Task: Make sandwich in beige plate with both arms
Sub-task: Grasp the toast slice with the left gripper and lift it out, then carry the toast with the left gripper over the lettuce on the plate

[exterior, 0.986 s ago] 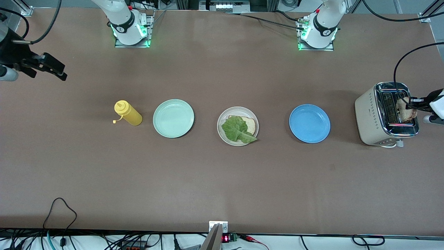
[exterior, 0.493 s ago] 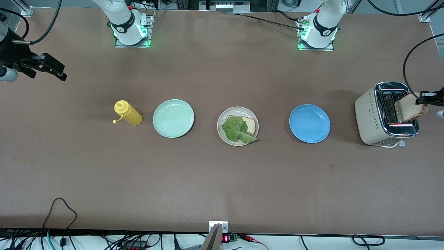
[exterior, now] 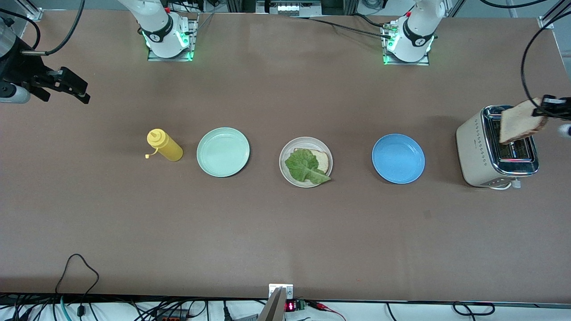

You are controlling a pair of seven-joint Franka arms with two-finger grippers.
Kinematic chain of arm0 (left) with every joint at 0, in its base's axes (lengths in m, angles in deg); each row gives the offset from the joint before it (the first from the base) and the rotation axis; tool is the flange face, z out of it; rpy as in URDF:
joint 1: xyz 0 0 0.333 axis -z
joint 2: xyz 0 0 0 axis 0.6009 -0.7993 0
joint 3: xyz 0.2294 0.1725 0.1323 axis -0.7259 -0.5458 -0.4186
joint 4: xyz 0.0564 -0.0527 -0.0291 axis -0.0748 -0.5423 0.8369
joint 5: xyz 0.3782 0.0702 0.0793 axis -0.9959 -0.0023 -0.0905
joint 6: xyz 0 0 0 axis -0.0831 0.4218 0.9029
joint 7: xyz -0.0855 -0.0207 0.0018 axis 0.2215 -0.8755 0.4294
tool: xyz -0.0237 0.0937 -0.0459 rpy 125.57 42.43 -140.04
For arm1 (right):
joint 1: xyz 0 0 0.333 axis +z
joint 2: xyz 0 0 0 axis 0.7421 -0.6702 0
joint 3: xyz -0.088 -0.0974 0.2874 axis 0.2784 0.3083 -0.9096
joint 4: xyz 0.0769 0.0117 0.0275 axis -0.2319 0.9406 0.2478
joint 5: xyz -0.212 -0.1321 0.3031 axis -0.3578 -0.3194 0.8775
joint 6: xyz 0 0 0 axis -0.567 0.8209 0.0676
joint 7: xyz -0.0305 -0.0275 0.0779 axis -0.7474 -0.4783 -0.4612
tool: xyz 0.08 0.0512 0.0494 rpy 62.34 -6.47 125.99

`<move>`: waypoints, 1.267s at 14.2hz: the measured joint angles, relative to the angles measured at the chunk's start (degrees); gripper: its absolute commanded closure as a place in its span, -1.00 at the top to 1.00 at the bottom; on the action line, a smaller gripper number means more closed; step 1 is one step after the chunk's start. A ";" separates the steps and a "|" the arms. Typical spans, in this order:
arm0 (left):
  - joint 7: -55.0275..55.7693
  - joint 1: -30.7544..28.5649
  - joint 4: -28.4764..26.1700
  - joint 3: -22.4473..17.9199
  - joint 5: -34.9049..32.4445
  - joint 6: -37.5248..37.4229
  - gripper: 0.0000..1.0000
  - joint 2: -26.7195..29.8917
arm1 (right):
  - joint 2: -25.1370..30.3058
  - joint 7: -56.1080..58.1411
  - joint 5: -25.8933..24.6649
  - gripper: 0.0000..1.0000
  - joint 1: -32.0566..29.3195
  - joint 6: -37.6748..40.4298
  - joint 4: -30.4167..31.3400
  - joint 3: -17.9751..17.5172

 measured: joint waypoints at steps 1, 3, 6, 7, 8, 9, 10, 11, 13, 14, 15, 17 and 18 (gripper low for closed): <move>0.48 0.10 0.01 2.46 1.66 -1.25 -0.99 -0.19 | -0.08 0.02 0.00 1.00 0.03 -0.07 -0.01 0.05; 3.91 0.52 -0.03 6.19 7.43 -3.18 -0.99 -1.37 | -0.80 0.55 0.00 1.00 0.06 -0.46 -0.46 0.29; 10.44 1.35 -0.66 7.34 23.75 -3.70 -0.99 -5.46 | -2.04 1.08 0.00 1.00 0.09 -0.62 -1.41 0.59; 11.29 1.55 -1.23 7.36 29.17 -2.54 -0.99 -7.20 | -2.11 1.11 0.00 1.00 0.09 -0.64 -1.51 0.71; 11.49 1.84 -1.90 7.42 33.51 -0.20 -0.99 -8.90 | -2.08 1.13 0.00 1.00 0.09 -0.67 -1.58 0.79; 11.49 2.44 -2.52 7.53 37.49 2.26 -0.99 -10.49 | -2.08 1.13 0.00 1.00 0.09 -0.68 -1.71 0.82; 11.49 3.45 -3.30 7.71 41.59 5.25 -0.99 -12.01 | -2.06 1.14 0.00 1.00 0.10 -0.70 -1.77 0.82; 11.49 5.02 -4.44 7.98 45.18 9.61 -0.98 -13.29 | -2.06 1.15 0.00 1.00 0.13 -0.73 -1.79 0.82; 11.49 9.03 -7.58 8.26 51.33 19.24 -0.98 -14.88 | -2.06 1.15 0.00 1.00 0.16 -0.75 -1.80 0.82; 11.49 11.16 -9.18 8.38 53.85 23.67 -0.98 -15.32 | -2.06 1.15 0.00 1.00 0.18 -0.76 -1.81 0.82; 11.47 13.36 -10.49 8.47 55.92 27.76 -0.98 -15.78 | -2.06 1.15 0.00 1.00 0.20 -0.77 -1.82 0.83; 9.99 17.32 -12.03 8.56 58.62 33.54 -0.98 -17.46 | -2.06 1.16 0.00 1.00 0.21 -0.77 -1.84 0.84; 8.22 18.53 -12.35 8.57 59.65 35.02 -0.98 -18.71 | -2.06 1.16 0.00 1.00 0.22 -0.77 -1.85 0.84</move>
